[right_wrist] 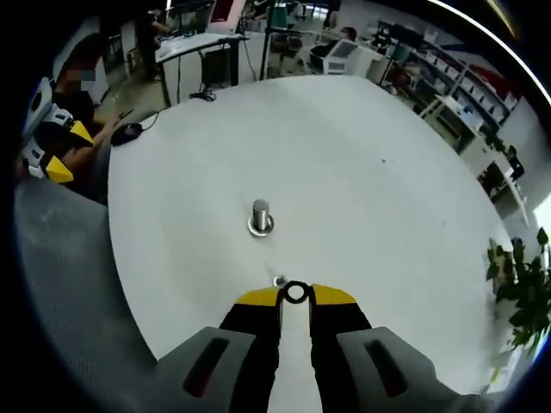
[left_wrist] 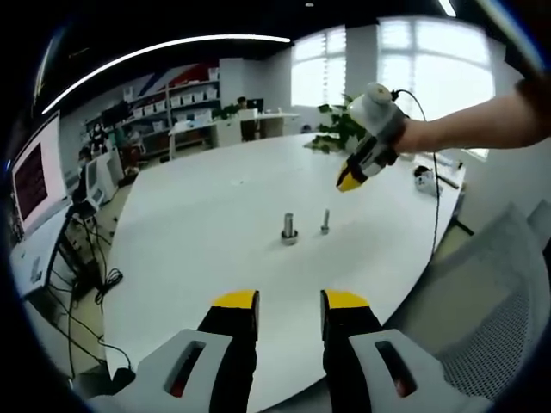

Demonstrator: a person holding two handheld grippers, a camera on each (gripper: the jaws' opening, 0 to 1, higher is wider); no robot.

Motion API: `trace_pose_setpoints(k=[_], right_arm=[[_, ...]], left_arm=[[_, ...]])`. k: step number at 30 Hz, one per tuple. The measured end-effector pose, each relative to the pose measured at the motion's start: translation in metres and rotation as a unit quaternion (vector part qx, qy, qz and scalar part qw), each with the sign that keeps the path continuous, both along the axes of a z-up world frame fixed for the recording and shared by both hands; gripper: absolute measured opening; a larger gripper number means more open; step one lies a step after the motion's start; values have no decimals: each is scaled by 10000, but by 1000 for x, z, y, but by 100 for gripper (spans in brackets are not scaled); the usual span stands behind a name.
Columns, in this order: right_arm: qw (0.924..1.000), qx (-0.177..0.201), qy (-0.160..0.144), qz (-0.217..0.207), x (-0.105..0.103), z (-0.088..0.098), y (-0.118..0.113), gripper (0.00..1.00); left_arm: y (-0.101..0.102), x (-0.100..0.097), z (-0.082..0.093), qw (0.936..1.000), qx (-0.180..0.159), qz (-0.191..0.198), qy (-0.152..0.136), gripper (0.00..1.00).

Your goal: Place the washer onto the threaded stud by aligning its center hole with the stud, sliding it down to the base, and recovering from edge contact or off-axis alignment until the washer reaches the visible bottom stop.

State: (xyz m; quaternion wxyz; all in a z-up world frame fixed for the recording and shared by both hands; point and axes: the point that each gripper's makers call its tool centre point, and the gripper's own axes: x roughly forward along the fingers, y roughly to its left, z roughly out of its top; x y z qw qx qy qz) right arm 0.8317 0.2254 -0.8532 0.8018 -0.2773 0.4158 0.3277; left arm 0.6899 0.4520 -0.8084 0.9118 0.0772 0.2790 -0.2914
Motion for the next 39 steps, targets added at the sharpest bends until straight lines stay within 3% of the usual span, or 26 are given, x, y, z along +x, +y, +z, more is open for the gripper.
trace_pose_setpoints(k=[19,39], right_arm=[[9998,-104,-2,180,8,4,-4,13],[9989,-208,174,378,10,-6,0,13]], left_arm=[[1,0,-3,10000,48,-1,38,26],[3,1,-4,10000,33,32,75,26]])
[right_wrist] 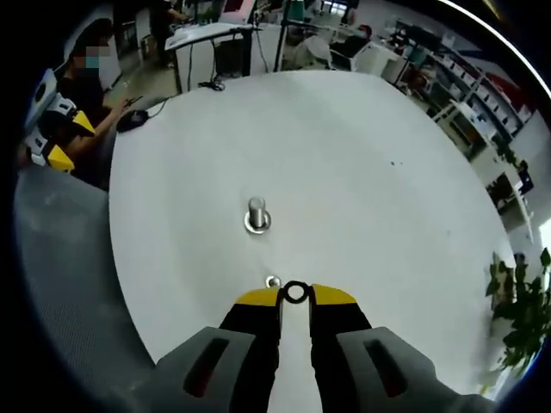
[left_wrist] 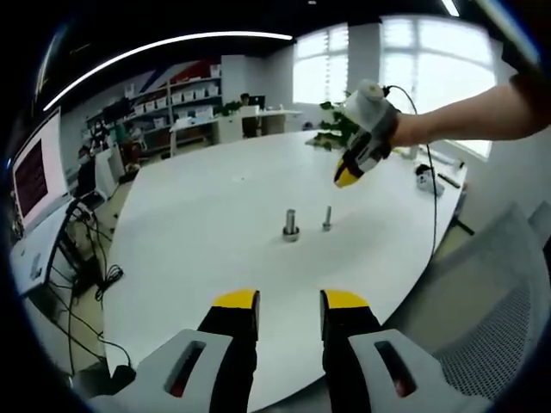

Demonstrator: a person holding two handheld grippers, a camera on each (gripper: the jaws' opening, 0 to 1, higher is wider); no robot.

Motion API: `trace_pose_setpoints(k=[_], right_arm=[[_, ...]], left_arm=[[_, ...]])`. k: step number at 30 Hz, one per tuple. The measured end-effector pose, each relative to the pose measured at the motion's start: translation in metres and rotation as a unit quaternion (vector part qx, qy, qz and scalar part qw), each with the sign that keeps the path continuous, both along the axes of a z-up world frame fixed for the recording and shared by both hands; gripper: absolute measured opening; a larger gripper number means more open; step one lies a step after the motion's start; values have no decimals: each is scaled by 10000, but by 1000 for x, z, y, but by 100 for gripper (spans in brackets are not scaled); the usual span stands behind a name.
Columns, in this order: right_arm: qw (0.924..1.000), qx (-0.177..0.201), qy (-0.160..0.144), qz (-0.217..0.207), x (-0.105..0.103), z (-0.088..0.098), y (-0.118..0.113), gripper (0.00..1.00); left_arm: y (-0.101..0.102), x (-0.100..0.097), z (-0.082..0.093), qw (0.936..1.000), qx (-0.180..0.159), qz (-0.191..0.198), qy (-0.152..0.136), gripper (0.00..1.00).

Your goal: Place the washer onto the threaded stud by aligning its center hole with the stud, sliding it down to the base, and recovering from edge contact or off-axis alignment until the washer reaches the visible bottom stop.

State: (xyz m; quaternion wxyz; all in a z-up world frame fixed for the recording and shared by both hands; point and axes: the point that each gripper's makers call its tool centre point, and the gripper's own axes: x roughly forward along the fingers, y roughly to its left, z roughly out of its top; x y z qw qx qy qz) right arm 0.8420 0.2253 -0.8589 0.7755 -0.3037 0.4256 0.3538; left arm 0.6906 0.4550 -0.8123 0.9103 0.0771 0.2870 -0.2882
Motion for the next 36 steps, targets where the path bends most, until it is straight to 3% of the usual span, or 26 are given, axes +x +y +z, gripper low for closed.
trace_pose_setpoints(k=[14,36], right_arm=[[9987,-226,226,404,-10,-21,7,13],[9961,-387,537,577,0,-56,16,14]], left_arm=[[-1,-1,-2,10000,29,-39,46,26],[1,-1,-4,9999,101,18,78,26]])
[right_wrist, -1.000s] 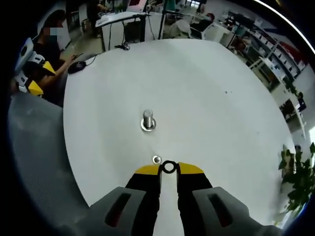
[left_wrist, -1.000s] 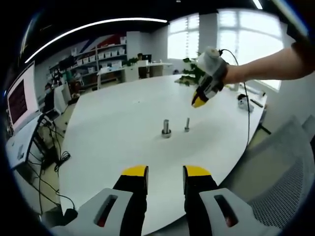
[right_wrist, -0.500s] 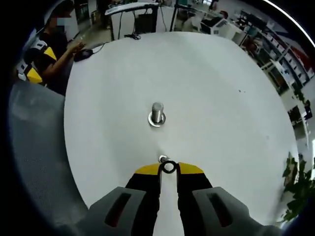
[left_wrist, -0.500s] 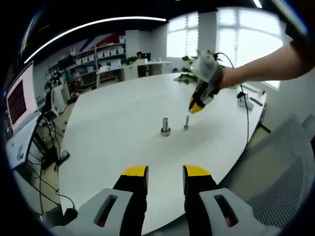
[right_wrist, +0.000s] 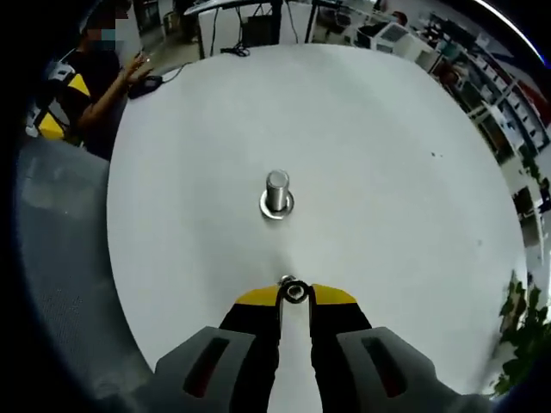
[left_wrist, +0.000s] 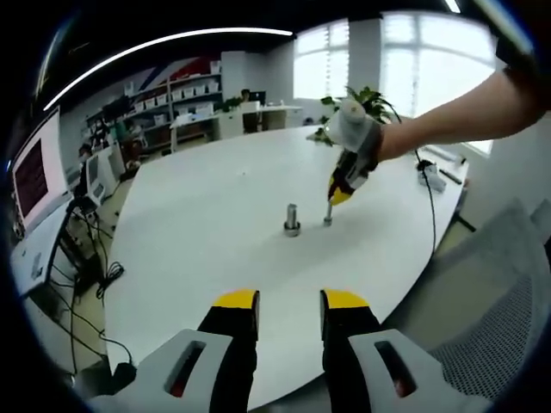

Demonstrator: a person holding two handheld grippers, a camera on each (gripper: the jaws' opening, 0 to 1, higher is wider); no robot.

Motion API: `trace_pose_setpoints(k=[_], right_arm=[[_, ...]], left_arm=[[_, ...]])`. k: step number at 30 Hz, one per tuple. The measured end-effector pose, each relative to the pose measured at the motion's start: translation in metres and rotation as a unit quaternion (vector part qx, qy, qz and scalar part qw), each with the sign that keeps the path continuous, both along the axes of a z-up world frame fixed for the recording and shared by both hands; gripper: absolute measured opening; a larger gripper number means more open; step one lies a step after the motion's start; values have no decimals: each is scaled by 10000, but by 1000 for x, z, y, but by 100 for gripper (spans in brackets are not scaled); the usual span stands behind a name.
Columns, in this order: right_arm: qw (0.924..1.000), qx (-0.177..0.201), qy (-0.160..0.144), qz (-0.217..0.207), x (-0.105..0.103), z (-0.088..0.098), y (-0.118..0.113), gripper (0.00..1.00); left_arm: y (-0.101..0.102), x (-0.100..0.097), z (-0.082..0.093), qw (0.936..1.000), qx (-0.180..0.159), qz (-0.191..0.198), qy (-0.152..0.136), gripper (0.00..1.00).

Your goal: Place the washer onto the threaded stud by aligning its center hole with the stud, sliding it down to the base, and recovering from edge contact or off-axis alignment until the washer reaches the visible bottom stop.

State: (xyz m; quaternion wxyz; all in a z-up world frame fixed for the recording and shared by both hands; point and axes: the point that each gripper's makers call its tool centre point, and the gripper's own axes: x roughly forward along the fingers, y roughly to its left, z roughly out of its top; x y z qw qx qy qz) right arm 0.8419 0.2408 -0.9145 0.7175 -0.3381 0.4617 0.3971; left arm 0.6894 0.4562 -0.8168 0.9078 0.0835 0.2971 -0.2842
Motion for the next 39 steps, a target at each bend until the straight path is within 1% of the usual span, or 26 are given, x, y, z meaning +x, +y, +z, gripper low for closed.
trace_pose_setpoints(k=[7,12,14,18,21,23,27,31,33,35,37,38,39], right_arm=[[9999,-63,151,-10,0,-13,2,14],[9995,-123,303,-37,0,-30,2,14],[9993,-149,333,-23,0,-34,2,14],[9992,-100,373,-44,-5,-37,5,14],[9993,-145,352,-40,-11,-39,6,14],[9992,-175,366,-19,-15,-37,6,14],[9993,-49,364,-55,-17,-33,7,15],[9995,6,300,-105,-20,-29,6,20],[9996,87,238,-123,-21,-25,6,21],[9996,185,126,-162,-21,-18,4,22],[9990,371,26,-242,-23,-10,4,23],[9975,571,-205,-358,-18,-2,4,23],[9961,702,-311,-434,-18,5,3,23]], left_arm=[[1,0,-1,10000,19,23,12,26],[2,0,-2,10000,49,43,31,26],[2,0,-3,9999,76,49,50,26],[4,-1,-5,9999,124,69,89,26],[5,0,-6,9998,166,96,87,26],[7,0,-6,9997,182,134,92,26],[9,1,-6,9996,200,196,85,26],[11,1,-6,9994,231,229,78,26],[11,2,-5,9994,223,254,71,26],[12,2,-6,9993,220,282,82,26],[13,2,-7,9993,212,302,107,27],[12,2,-8,9992,249,278,120,27],[10,2,-9,9992,288,241,127,27]])
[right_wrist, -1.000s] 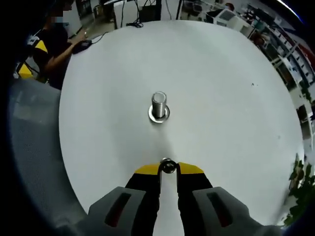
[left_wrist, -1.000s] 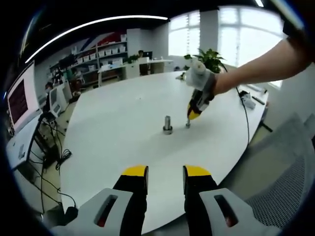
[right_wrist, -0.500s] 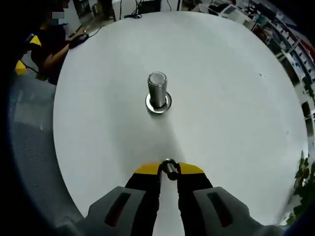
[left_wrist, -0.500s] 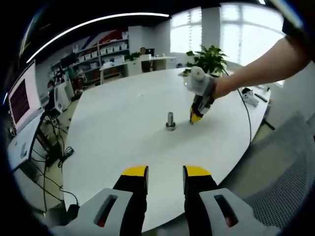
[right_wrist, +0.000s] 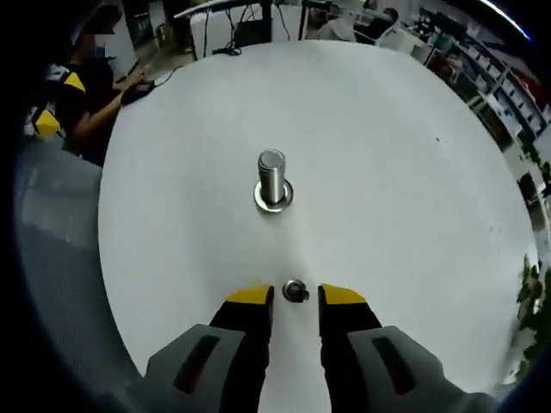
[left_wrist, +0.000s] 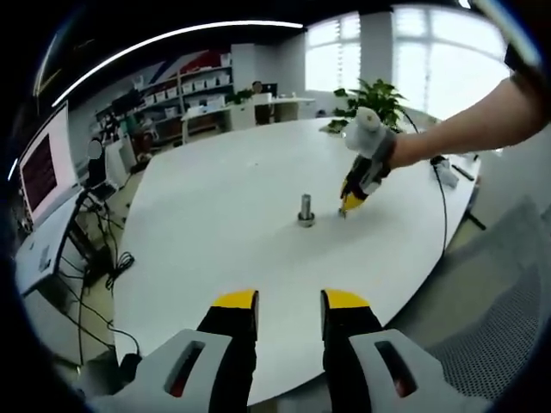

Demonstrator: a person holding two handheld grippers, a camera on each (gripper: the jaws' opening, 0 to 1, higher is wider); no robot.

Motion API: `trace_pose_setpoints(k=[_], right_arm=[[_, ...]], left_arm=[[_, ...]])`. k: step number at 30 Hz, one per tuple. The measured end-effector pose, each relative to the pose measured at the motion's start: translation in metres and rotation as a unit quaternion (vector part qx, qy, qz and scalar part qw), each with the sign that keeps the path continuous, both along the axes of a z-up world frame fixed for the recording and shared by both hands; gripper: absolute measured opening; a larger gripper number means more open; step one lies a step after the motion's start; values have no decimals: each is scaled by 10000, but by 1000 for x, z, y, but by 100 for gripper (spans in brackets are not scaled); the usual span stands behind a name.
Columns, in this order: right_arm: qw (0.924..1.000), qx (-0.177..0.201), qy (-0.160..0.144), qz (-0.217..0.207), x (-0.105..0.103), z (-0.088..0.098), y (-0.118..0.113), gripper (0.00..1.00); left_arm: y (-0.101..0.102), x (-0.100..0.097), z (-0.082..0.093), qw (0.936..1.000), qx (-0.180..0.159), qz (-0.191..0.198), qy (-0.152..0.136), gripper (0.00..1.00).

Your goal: Place the washer onto the threaded stud by aligning its center hole with the stud, sliding it down to the base, and recovering from edge contact or off-axis alignment until the washer reaches the visible bottom stop.

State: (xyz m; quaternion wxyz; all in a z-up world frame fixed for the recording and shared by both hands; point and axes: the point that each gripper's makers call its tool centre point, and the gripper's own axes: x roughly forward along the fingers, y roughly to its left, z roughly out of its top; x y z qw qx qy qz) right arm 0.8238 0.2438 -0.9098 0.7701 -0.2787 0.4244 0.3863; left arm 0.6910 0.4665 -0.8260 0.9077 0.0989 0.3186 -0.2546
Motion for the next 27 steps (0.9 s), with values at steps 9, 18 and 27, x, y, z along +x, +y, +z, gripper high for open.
trace_pose_setpoints(k=[9,18,27], right_arm=[[9843,1407,-429,-981,-11,48,-12,26],[9608,2265,-963,-1280,-32,100,-9,26],[9418,2702,-1164,-1627,-55,122,-10,28]], left_arm=[[2,-1,-4,9999,154,-36,66,27],[-4,-2,-4,9990,387,-233,-21,28],[-5,1,1,9999,-31,-164,-7,29]])
